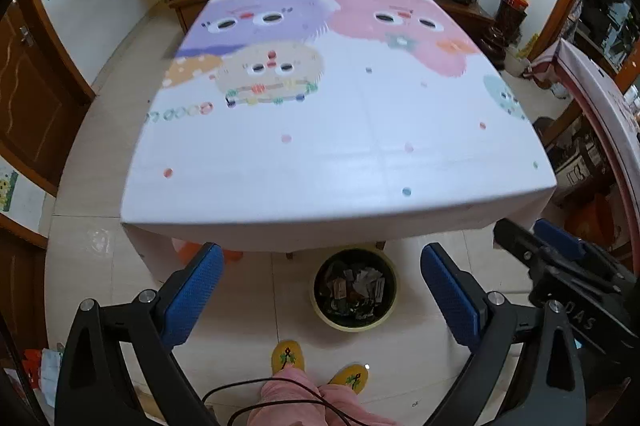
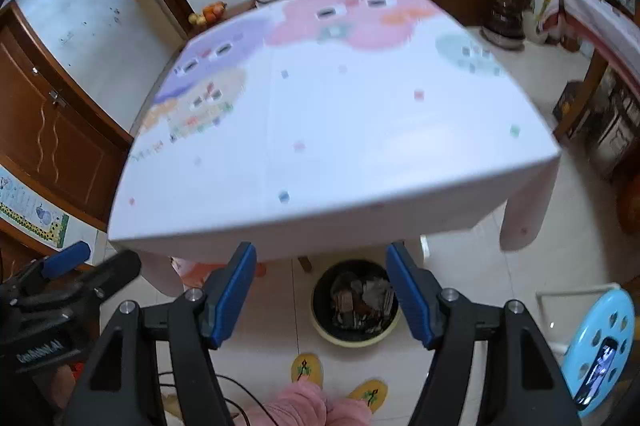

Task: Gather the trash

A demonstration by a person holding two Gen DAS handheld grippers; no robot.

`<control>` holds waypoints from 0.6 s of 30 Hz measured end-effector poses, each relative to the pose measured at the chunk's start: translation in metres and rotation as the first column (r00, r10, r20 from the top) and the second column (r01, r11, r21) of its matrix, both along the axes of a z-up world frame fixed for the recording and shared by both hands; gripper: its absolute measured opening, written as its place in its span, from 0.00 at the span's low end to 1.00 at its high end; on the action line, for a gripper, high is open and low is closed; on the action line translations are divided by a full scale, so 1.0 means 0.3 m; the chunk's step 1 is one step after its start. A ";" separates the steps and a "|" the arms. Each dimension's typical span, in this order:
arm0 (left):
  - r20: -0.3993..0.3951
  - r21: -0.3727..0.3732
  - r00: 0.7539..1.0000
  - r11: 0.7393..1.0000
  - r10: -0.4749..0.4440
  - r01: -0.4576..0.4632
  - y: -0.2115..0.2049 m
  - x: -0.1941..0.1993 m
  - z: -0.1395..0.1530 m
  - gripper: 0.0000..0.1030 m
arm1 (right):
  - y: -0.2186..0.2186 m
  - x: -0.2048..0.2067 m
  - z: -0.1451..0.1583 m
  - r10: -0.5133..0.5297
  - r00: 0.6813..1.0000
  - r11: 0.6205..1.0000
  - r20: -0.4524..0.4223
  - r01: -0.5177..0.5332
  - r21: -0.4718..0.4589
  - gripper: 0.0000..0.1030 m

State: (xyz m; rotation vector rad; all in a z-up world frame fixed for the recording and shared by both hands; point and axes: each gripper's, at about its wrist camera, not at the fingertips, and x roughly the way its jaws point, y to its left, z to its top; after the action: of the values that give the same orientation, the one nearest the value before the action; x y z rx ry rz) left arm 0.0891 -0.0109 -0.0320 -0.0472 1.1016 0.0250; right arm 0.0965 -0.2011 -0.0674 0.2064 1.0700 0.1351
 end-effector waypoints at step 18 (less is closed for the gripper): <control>0.105 -0.002 0.988 0.994 0.113 -0.114 -0.012 -0.029 0.176 0.95 | 0.027 -0.019 0.273 0.036 0.995 0.996 0.088 -0.029 -0.078 0.66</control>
State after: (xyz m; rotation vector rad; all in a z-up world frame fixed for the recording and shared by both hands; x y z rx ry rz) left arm 0.0803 -0.0144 0.0207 -0.1069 0.9928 0.1256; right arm 0.0907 -0.1932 0.0145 0.1122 0.9882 0.1311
